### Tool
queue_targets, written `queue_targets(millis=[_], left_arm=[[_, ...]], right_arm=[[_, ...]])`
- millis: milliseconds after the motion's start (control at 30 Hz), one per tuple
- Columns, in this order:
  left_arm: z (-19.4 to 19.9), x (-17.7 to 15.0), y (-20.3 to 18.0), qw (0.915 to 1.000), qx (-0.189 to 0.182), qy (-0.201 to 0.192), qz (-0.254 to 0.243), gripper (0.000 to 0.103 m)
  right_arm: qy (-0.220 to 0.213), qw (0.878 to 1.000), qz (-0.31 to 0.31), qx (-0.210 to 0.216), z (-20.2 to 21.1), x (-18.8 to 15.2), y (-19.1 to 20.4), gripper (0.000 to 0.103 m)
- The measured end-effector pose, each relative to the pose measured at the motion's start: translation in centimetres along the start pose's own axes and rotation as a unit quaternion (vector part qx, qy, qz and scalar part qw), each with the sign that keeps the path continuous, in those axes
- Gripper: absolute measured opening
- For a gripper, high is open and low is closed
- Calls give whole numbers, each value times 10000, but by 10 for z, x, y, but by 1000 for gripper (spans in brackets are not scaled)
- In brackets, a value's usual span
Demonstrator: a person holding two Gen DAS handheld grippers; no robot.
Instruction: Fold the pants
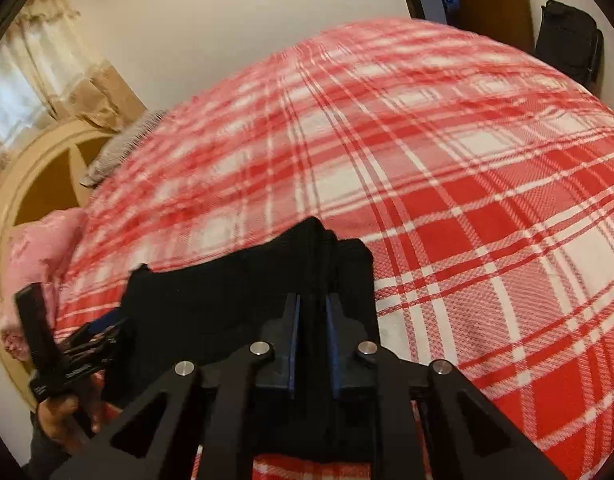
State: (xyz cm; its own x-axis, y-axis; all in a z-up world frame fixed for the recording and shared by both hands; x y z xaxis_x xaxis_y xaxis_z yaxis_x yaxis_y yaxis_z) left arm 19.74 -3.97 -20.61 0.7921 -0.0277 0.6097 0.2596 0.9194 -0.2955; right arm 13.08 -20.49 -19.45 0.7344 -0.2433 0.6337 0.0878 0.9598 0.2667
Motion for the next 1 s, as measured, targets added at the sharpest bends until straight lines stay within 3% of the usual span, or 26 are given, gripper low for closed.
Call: queue_targets(millis=[100, 200, 333, 433, 467, 733, 1000], left_arm=[[-6, -1, -3, 10000, 43, 17, -66, 94], [-17, -5, -4, 9997, 97, 87, -191, 95], [-17, -7, -4, 9997, 102, 120, -163, 96], [-18, -7, -4, 9997, 116, 137, -190, 96], [-19, -8, -4, 9997, 105, 153, -180, 97], [-21, -8, -5, 9997, 50, 169, -195, 98], [-27, -6, -9, 9995, 36, 111, -276, 102]], right_arm=[[-7, 9998, -28, -212, 0, -4, -13, 11], [215, 9992, -338, -10, -19, -14, -31, 11], [106, 9980, -567, 257, -17, -14, -36, 13], [107, 9985, -511, 181, -12, -14, -37, 29], [142, 9986, -512, 56, -13, -15, -40, 42], [225, 9961, -658, 542, -12, -14, -39, 43], [340, 9971, -400, 543, -23, -18, -33, 43]])
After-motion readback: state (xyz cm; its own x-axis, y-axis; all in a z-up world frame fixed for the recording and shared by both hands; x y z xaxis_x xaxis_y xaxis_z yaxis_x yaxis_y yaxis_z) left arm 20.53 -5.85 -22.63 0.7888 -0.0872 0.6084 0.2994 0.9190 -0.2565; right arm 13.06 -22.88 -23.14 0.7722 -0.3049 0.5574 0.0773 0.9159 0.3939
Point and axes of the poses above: each gripper's, at about its wrist camera, not at the fingertips, and z roughly against the way its jaws point, y to its left, x to its top, the point moved 9 cm from there along -z, roughly the way its jaws point, and after that the axes turned 5 degrees about z, right-handed, at the moved point
